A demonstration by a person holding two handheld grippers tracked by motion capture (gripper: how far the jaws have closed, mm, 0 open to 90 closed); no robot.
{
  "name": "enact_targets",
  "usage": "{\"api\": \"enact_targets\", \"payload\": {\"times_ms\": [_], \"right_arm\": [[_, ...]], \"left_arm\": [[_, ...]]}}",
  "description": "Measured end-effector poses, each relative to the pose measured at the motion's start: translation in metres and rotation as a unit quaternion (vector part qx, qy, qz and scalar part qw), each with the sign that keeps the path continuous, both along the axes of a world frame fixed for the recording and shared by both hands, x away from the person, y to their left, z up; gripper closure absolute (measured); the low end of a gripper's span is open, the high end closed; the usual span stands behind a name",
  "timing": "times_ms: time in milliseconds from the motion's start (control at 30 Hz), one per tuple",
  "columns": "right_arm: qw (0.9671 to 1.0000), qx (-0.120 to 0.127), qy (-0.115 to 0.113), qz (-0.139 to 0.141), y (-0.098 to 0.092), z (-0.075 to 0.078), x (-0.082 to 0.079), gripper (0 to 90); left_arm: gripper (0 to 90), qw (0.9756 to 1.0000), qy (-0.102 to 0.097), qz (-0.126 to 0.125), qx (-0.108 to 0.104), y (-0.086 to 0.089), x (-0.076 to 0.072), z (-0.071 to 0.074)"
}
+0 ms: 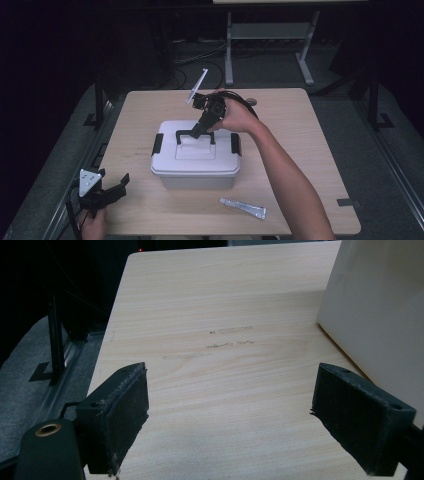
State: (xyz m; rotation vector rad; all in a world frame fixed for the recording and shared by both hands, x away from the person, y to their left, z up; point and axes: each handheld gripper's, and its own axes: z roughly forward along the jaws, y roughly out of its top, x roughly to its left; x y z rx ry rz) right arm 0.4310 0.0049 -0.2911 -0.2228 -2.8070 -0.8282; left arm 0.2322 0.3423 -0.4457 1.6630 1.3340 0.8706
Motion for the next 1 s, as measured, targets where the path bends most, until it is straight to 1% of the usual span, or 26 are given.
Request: {"api": "enact_targets", "payload": {"times_ms": [133, 333, 433, 600, 833, 1000], "right_arm": [[1.0000, -0.002, -0.004, 0.003, 0.000, 0.001, -0.001, 82.8], [0.9999, 0.002, -0.007, 0.008, 0.000, 0.003, -0.002, 83.0], [0.9999, -0.001, -0.007, 0.008, 0.000, 0.004, -0.003, 83.0], [0.9999, 0.003, -0.010, 0.007, -0.002, 0.007, -0.005, 83.1], [0.9997, 0.007, -0.024, 0.007, -0.004, 0.019, -0.007, 83.1], [0.9996, 0.013, -0.025, 0.006, -0.006, 0.025, -0.009, 83.9]], "left_arm": [[14.0, 1.0000, -0.001, 0.001, -0.003, 0.000, 0.000, 0.000], [14.0, 1.0000, 0.001, 0.002, -0.002, 0.001, 0.000, 0.000], [14.0, 1.0000, 0.000, 0.003, -0.003, 0.001, 0.000, 0.000], [14.0, 1.0000, 0.000, 0.002, -0.002, 0.001, 0.000, 0.000], [14.0, 1.0000, 0.001, 0.001, -0.003, 0.001, 0.000, 0.000], [14.0, 1.0000, 0.000, 0.001, -0.003, 0.001, 0.000, 0.000]]}}
